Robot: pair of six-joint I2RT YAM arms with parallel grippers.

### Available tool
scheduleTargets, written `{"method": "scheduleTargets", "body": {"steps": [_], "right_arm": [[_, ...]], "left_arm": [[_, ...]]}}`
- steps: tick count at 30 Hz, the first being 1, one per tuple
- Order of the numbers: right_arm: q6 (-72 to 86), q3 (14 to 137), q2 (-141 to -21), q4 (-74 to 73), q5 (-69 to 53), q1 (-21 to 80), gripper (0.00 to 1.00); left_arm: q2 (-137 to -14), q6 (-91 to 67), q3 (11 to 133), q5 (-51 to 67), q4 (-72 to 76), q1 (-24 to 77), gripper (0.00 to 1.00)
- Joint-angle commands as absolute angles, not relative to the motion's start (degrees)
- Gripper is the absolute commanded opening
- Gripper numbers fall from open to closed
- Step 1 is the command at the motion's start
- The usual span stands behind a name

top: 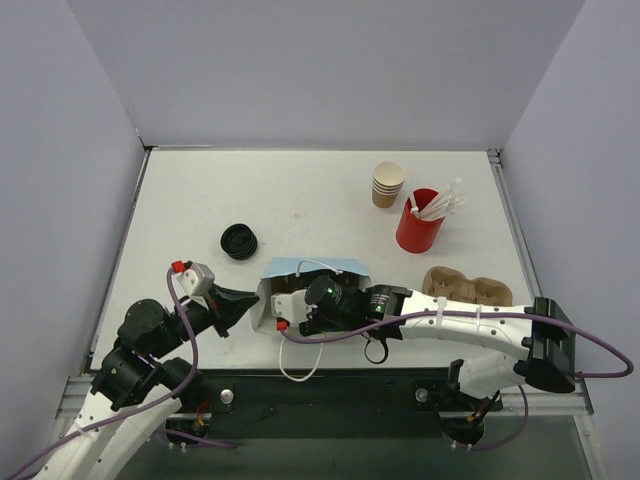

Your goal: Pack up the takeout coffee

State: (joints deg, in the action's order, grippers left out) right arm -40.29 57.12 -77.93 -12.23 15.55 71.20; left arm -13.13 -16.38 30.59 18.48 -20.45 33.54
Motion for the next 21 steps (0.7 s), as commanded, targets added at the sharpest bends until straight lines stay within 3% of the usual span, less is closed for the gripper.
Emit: {"method": "scheduleTargets", "body": {"steps": [1, 21], "right_arm": [[-45.35, 60.38, -76.47, -16.43, 17.31, 70.66, 0.43], [-49.83, 62.84, -80.59, -18.98, 13.62, 67.5, 0.43]], "left_arm": [[-13.01, -17.49, 30.94, 20.04, -18.72, 33.31, 0.0], [-13.09, -17.84, 30.76, 19.34, -18.37, 33.31, 0.0]]}}
